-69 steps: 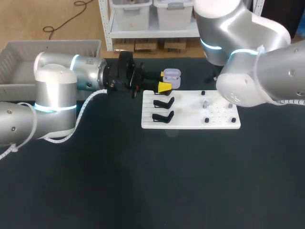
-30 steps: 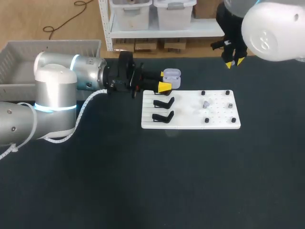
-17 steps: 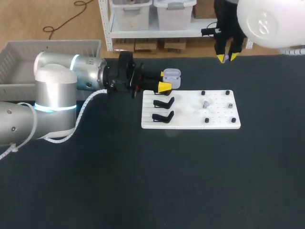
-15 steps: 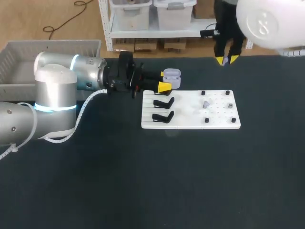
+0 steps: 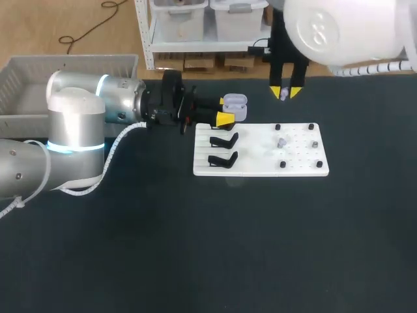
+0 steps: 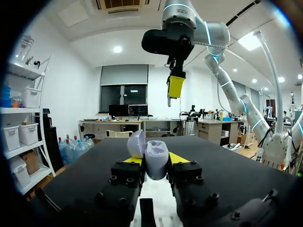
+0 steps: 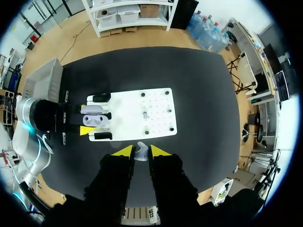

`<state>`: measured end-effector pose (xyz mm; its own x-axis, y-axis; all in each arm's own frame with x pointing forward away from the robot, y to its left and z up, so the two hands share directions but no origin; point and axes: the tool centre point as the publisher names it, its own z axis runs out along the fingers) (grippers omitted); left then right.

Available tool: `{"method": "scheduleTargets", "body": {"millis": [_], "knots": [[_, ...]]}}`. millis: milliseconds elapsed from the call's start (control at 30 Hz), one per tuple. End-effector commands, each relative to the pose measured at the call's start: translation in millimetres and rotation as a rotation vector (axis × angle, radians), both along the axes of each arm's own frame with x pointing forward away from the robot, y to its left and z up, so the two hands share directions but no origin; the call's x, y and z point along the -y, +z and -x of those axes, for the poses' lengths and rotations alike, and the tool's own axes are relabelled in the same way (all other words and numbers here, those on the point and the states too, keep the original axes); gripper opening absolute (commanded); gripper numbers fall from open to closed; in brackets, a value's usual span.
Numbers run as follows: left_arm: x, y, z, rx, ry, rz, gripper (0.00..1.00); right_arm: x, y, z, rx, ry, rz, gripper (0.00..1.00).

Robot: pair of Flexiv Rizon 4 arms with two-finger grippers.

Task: Pick up each earbud case from the left stands, insert the matching earbuds, close the lid, and place the case in the box.

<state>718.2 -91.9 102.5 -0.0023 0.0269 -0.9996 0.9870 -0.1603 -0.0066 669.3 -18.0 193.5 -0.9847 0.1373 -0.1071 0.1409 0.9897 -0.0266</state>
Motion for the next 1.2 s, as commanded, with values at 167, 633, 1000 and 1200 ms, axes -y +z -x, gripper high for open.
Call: {"method": "scheduleTargets", "body": {"millis": [167,633,1000,1200], "knots": [[0,-0.2,-0.5,0.000,-0.001,-0.001,0.00,0,0,0.1,0.001,-0.001,0.000,0.00],[0,-0.2,-0.5,0.000,-0.001,-0.001,0.00,-51,16,-8.1,0.018,-0.049,0.005,0.00],[0,-0.2,-0.5,0.000,-0.001,-0.001,0.00,-55,-3,-15.8,-0.076,-0.326,0.118,0.00],[0,-0.2,-0.5,0.000,-0.001,-0.001,0.00,-54,-6,-17.7,-0.057,-0.364,0.118,0.00]]}}
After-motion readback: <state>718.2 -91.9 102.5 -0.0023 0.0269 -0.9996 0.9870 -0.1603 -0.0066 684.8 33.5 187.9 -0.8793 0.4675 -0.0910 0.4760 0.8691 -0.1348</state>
